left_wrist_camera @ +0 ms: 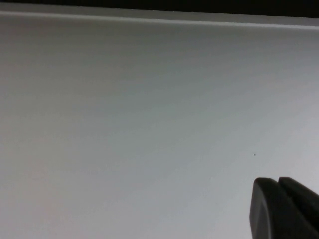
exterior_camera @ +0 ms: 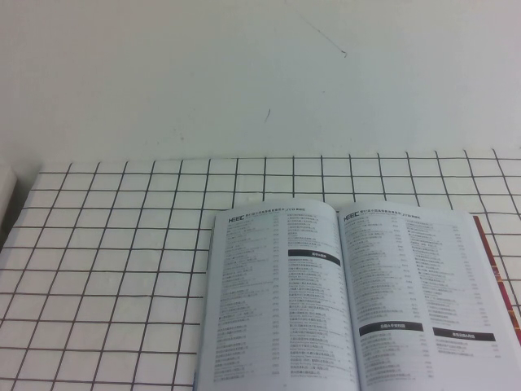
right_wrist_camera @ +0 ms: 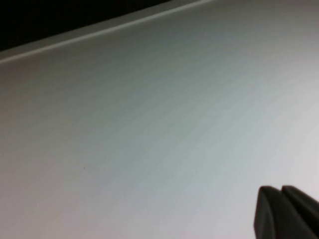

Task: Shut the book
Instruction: 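Close the open booklet and leave it lying on the table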

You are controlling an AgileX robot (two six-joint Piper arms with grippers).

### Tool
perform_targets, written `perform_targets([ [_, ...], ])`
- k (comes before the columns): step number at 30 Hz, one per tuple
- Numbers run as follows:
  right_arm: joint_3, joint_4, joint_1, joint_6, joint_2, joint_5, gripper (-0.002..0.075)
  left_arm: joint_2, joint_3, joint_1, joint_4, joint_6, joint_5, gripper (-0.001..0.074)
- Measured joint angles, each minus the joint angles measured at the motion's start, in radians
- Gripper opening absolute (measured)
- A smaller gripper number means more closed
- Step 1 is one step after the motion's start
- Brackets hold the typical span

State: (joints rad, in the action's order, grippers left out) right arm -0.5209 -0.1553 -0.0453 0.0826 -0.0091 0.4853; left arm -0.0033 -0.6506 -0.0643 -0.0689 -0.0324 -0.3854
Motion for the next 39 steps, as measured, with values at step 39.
perform_targets([
  [39,-0.118,-0.153,-0.096,-0.547,0.81,-1.204,-0.0003,0.691,-0.031,-0.021,-0.193,-0.005,0.983,-0.0004],
])
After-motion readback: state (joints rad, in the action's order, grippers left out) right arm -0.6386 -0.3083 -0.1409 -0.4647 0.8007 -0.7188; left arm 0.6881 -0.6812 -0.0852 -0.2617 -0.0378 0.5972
